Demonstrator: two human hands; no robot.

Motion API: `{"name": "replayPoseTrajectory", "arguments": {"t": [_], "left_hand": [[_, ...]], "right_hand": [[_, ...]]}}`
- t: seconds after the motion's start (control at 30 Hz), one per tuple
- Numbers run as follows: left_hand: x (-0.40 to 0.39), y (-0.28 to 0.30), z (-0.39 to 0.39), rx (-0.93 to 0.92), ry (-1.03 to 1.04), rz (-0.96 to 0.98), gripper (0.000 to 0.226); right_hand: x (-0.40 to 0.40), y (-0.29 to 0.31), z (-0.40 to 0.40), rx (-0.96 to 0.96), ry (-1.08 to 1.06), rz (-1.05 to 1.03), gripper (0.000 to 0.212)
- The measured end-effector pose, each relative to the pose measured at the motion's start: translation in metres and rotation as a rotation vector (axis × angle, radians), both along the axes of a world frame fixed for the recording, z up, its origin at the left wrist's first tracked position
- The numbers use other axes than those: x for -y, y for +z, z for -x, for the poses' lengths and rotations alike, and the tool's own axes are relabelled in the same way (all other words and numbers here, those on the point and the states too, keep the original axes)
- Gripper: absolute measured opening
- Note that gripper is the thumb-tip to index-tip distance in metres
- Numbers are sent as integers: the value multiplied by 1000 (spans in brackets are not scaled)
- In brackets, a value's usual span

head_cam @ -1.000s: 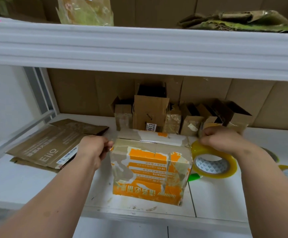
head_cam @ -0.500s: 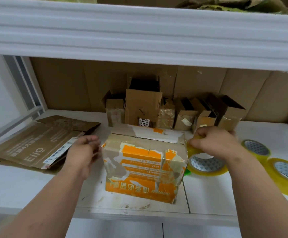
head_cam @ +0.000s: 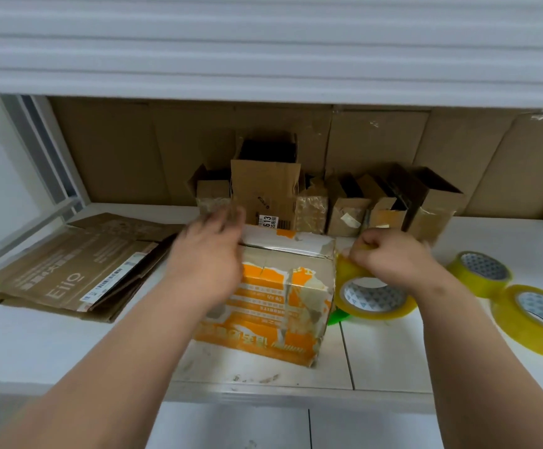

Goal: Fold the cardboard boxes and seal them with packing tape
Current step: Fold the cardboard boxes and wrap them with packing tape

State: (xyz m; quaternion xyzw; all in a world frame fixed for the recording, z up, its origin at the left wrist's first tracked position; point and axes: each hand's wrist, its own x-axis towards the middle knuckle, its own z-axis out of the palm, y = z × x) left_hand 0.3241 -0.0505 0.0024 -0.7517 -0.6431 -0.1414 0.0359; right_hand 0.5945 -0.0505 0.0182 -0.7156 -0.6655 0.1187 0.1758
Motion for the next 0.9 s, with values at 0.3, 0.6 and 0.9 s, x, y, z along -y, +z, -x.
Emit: {"name": "replayPoseTrajectory", "arguments": {"t": [0.3,0.6,0.9], "left_hand": [[9,9,-40,-160,-35,374,129],[24,-11,-64,-157,-13,197,106],[31,-7,-20,24,-78,150,69]], "right_hand": [[12,9,10,-231,69,66,14],[12,4,5,-414,206,135,39],[36,-39,24,-1058,454,225,72]]}}
